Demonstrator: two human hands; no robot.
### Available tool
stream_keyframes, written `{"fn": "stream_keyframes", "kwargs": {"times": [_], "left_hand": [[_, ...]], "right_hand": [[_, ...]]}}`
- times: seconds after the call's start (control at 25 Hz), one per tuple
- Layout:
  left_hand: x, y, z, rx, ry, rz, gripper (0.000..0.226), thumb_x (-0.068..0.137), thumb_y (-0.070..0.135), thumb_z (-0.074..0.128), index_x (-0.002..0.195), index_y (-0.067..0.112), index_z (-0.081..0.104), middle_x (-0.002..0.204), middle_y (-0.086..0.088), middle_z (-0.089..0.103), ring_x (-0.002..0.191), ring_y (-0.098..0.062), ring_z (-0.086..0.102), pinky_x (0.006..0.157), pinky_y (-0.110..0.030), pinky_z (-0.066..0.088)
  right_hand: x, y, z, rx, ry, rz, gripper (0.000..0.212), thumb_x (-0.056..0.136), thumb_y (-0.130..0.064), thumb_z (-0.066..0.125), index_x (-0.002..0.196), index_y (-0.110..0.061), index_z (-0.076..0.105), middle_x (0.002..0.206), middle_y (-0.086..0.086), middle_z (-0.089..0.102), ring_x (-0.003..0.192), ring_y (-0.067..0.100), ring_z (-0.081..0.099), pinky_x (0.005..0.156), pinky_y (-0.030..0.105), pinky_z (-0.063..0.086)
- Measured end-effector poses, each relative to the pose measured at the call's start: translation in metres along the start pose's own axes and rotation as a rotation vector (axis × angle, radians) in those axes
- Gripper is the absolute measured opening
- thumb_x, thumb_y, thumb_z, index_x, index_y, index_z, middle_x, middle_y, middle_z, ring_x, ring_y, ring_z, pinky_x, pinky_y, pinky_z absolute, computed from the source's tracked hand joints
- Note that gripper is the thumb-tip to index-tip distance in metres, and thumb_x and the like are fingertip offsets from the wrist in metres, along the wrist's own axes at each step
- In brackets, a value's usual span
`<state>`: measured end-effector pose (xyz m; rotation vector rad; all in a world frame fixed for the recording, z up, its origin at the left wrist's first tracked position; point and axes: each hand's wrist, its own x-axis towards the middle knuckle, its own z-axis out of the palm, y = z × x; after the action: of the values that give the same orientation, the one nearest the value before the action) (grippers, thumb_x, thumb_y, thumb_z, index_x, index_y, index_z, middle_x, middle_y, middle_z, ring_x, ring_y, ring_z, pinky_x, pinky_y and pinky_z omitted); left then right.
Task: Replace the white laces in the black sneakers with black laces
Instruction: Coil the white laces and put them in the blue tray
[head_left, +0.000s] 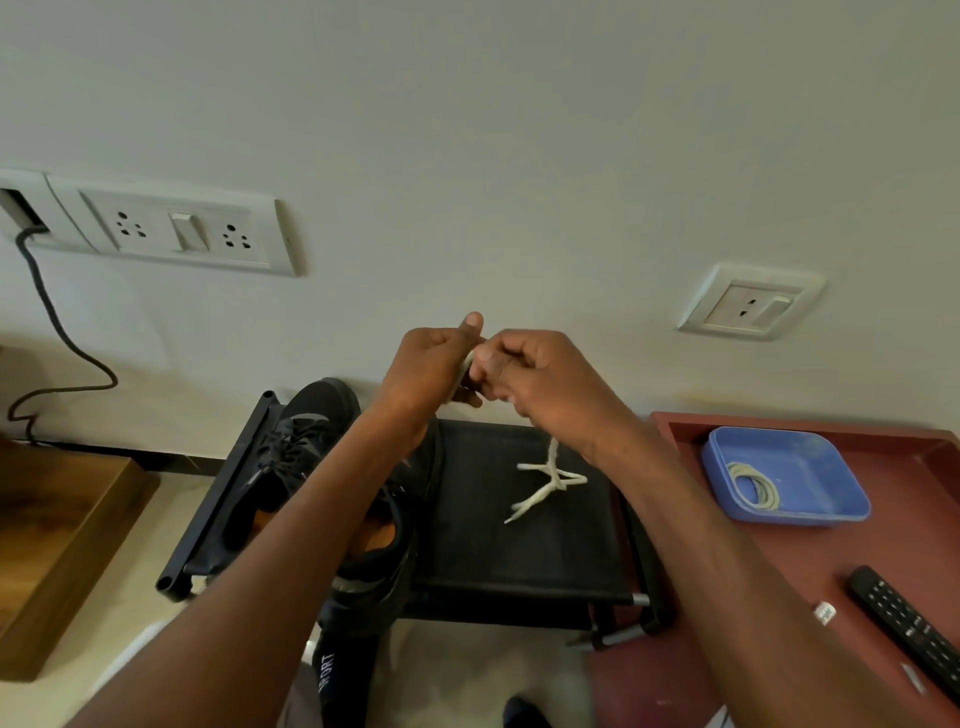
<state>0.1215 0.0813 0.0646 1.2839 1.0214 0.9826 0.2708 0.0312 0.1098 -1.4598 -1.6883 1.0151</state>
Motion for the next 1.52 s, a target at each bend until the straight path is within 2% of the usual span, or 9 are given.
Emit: {"fn": "stream_keyframes", "kwargs": {"times": [0.2, 0.52, 0.68, 0.88, 1.12, 1.24, 1.36, 1.44, 1.52], "left_hand": [[-0.002, 0.003, 0.002, -0.192, -0.298, -0.157, 0.050, 0.109, 0.044, 0.043, 0.096, 0.005, 0.072, 0.065, -0.012, 0.059, 0.043, -0.015, 0.049, 0.038, -0.019, 0.035], [0.000, 0.001, 0.002, -0.325, -0.437, -0.247, 0.049, 0.109, 0.041, 0.045, 0.117, -0.001, 0.070, 0.049, -0.001, 0.047, 0.032, -0.007, 0.037, 0.036, -0.017, 0.028], [-0.003, 0.006, 0.003, -0.580, -0.441, -0.283, 0.039, 0.106, 0.036, 0.051, 0.100, 0.006, 0.075, 0.069, -0.004, 0.067, 0.055, -0.011, 0.067, 0.050, -0.019, 0.055], [0.002, 0.002, 0.001, -1.023, -0.248, -0.205, 0.038, 0.108, 0.034, 0.048, 0.128, 0.006, 0.065, 0.079, 0.000, 0.068, 0.054, -0.005, 0.061, 0.049, -0.013, 0.050], [0.008, -0.006, -0.004, -0.405, 0.043, 0.011, 0.044, 0.111, 0.038, 0.041, 0.132, 0.006, 0.064, 0.121, -0.013, 0.075, 0.116, -0.025, 0.071, 0.103, -0.037, 0.055], [0.002, -0.002, -0.001, -0.107, -0.030, 0.022, 0.041, 0.111, 0.034, 0.044, 0.104, 0.009, 0.077, 0.094, -0.010, 0.078, 0.092, -0.021, 0.075, 0.089, -0.035, 0.059], [0.000, -0.002, 0.007, -0.022, -0.137, -0.042, 0.046, 0.110, 0.023, 0.040, 0.089, -0.002, 0.073, 0.059, -0.007, 0.056, 0.050, -0.018, 0.046, 0.056, -0.031, 0.041], [0.002, -0.002, 0.009, -0.104, -0.216, -0.101, 0.048, 0.111, 0.027, 0.037, 0.089, 0.001, 0.071, 0.055, -0.005, 0.041, 0.048, -0.016, 0.027, 0.052, -0.032, 0.025], [0.004, -0.002, 0.008, -0.144, -0.299, -0.132, 0.051, 0.112, 0.033, 0.036, 0.087, 0.010, 0.075, 0.054, -0.003, 0.032, 0.048, -0.016, 0.018, 0.050, -0.032, 0.019]], "right_hand": [[0.009, 0.013, -0.010, -0.080, 0.358, -0.030, 0.025, 0.105, -0.034, 0.062, 0.094, -0.017, 0.076, 0.079, -0.011, 0.072, 0.078, 0.003, 0.067, 0.073, 0.021, 0.050], [0.013, 0.026, -0.010, -0.072, 0.396, 0.057, 0.027, 0.105, -0.033, 0.061, 0.092, -0.017, 0.078, 0.083, -0.006, 0.073, 0.083, 0.009, 0.068, 0.077, 0.031, 0.054], [0.012, 0.027, -0.011, -0.130, 0.246, 0.156, 0.028, 0.106, -0.019, 0.054, 0.085, -0.017, 0.074, 0.070, -0.003, 0.063, 0.064, 0.012, 0.056, 0.064, 0.032, 0.045], [0.008, 0.020, 0.006, -0.289, -0.039, 0.177, 0.032, 0.109, -0.024, 0.049, 0.093, -0.019, 0.076, 0.075, -0.002, 0.065, 0.069, 0.014, 0.060, 0.070, 0.033, 0.047], [0.000, 0.006, 0.009, -0.226, -0.260, 0.115, 0.029, 0.108, -0.030, 0.055, 0.098, -0.022, 0.081, 0.059, -0.023, 0.061, 0.065, -0.002, 0.058, 0.078, 0.026, 0.049], [-0.002, -0.002, 0.003, -0.087, -0.149, 0.018, 0.030, 0.108, -0.028, 0.056, 0.095, -0.014, 0.079, 0.058, -0.017, 0.059, 0.051, -0.005, 0.054, 0.060, 0.009, 0.040], [0.007, 0.004, -0.003, -0.030, 0.190, -0.046, 0.029, 0.107, -0.026, 0.057, 0.088, -0.014, 0.076, 0.070, -0.018, 0.069, 0.065, -0.006, 0.065, 0.066, 0.017, 0.051], [0.013, 0.015, -0.005, -0.040, 0.363, -0.017, 0.026, 0.105, -0.031, 0.062, 0.086, -0.018, 0.076, 0.083, -0.012, 0.076, 0.080, 0.003, 0.073, 0.079, 0.031, 0.059], [0.013, 0.022, -0.005, -0.170, 0.454, 0.027, 0.025, 0.102, -0.037, 0.065, 0.087, -0.019, 0.075, 0.082, -0.010, 0.073, 0.076, 0.004, 0.069, 0.070, 0.025, 0.052]]}}
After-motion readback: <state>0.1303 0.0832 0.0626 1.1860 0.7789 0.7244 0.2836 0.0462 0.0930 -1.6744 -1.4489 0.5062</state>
